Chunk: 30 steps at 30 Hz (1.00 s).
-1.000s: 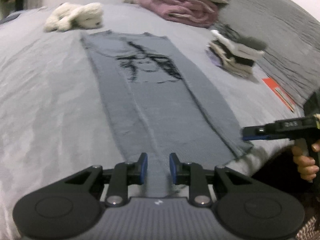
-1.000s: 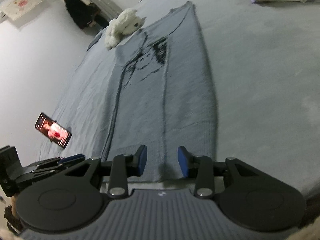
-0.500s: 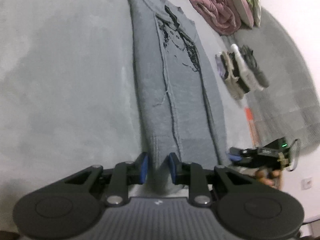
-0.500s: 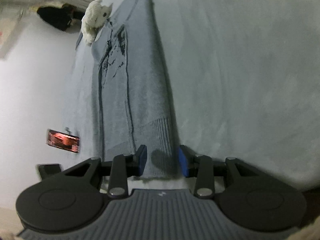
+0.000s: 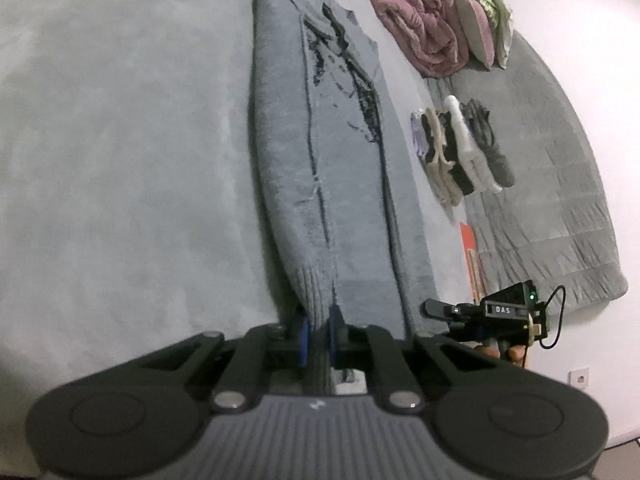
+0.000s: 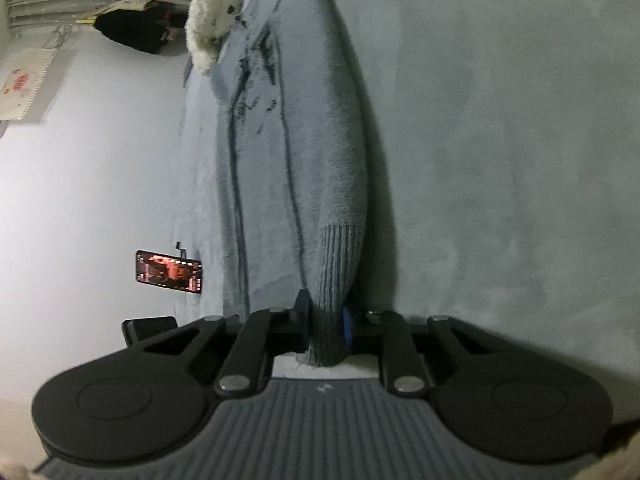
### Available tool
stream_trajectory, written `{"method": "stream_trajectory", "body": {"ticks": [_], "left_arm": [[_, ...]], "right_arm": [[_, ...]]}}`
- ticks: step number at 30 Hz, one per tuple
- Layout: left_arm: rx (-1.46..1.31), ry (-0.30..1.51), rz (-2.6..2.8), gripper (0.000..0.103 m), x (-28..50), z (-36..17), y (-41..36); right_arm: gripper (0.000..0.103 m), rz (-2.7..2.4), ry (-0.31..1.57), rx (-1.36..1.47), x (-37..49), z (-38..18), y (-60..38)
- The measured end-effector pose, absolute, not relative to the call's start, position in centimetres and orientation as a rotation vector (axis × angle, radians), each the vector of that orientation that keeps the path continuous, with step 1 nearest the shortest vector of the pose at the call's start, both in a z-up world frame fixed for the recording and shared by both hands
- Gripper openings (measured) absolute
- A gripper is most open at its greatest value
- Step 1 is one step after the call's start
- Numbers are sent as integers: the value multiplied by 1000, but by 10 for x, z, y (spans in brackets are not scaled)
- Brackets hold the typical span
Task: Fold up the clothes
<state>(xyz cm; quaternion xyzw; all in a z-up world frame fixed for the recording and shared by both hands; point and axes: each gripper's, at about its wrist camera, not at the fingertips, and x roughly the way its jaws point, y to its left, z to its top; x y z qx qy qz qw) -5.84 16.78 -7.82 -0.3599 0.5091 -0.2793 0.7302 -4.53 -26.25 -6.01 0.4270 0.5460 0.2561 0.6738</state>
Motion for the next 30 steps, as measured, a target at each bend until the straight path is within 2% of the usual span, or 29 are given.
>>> {"method": "stream_trajectory", "body": {"ticks": [15, 26, 30], "left_arm": [[-1061, 970, -568, 8, -12, -60, 188], [-1194, 965, -467, 9, 60, -92, 196], [-1194, 948, -504, 16, 57, -91, 209]], "right_arm": [[18, 582, 1093, 1047, 9, -30, -263], [22, 483, 1076, 1185, 78, -67, -267], [28, 540, 1049, 1285, 75, -85, -281]]}}
